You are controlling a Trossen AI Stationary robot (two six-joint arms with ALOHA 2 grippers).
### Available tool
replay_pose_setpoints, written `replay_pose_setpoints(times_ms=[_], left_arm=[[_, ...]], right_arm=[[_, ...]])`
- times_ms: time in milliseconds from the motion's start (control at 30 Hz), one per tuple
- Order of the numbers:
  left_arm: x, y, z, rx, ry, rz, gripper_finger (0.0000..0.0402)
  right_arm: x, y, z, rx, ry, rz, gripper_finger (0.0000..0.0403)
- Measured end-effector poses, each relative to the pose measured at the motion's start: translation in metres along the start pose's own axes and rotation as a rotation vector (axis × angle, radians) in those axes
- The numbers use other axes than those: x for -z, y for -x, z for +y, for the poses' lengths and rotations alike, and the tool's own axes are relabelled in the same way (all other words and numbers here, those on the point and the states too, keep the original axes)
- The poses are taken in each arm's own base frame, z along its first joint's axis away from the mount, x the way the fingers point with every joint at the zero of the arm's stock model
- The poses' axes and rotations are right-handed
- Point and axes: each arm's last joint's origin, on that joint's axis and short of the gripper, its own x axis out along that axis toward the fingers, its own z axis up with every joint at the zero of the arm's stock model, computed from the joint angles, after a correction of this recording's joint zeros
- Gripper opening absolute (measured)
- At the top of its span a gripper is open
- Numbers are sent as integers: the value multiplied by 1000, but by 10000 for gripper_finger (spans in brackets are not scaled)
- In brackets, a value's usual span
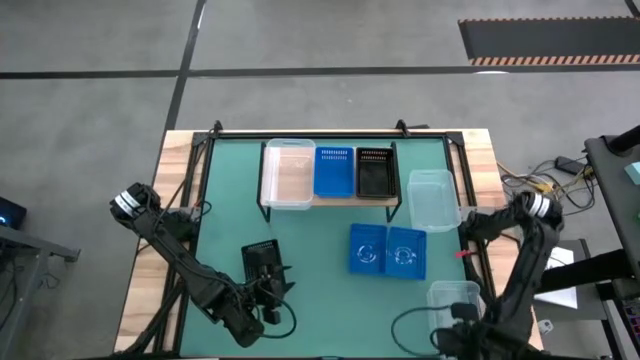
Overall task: Stack baskets on shelf by color
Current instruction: Stack the bottom transparent bin on top of the transparent bin on the shelf
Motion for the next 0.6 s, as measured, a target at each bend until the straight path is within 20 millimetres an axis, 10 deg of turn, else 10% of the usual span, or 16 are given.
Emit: replay_pose_setpoints(times_ms=[400, 600], left_arm=[[-3, 1, -1, 2, 20, -16, 184], [-4, 1, -1, 5, 25, -20, 184]], right_arm=[[10, -44, 25, 179, 93, 62, 112], [7, -54, 24, 207, 158, 70, 31]])
